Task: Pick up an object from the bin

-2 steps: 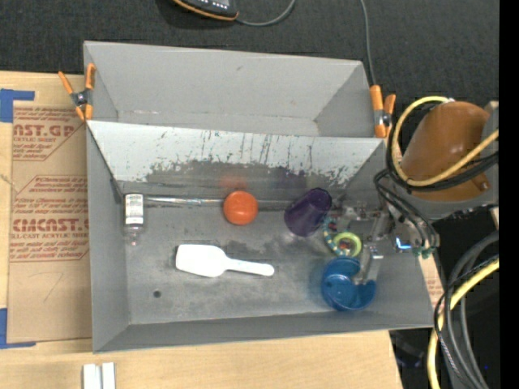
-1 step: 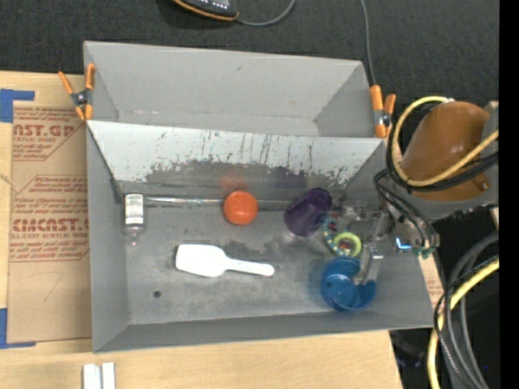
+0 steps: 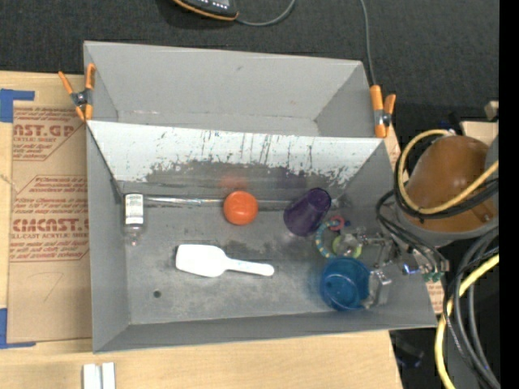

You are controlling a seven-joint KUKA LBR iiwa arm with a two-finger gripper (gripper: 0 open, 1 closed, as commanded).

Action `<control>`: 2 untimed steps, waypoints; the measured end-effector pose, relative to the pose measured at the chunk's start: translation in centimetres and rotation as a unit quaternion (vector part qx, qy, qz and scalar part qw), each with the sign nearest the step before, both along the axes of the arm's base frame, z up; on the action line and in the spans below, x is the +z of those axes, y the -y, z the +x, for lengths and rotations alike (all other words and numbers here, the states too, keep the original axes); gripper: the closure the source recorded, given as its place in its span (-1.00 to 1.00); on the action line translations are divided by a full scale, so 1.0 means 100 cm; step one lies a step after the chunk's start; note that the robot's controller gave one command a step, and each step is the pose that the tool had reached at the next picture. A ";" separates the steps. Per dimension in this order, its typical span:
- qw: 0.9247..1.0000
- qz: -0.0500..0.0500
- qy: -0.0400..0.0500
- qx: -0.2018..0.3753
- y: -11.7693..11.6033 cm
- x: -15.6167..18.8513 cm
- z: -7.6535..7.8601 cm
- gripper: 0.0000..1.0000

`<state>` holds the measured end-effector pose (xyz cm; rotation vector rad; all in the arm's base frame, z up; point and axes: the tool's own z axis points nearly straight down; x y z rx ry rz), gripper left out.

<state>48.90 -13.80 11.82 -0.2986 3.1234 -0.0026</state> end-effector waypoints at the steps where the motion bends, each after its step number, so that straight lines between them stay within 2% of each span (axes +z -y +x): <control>1: 1.000 0.000 0.003 0.014 0.005 -0.023 -0.010 -1.00; 2: 1.000 0.000 0.003 0.010 0.004 -0.024 -0.009 -1.00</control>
Offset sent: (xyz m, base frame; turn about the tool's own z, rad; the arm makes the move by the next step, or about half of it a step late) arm -0.0101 0.0017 -0.0482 0.2009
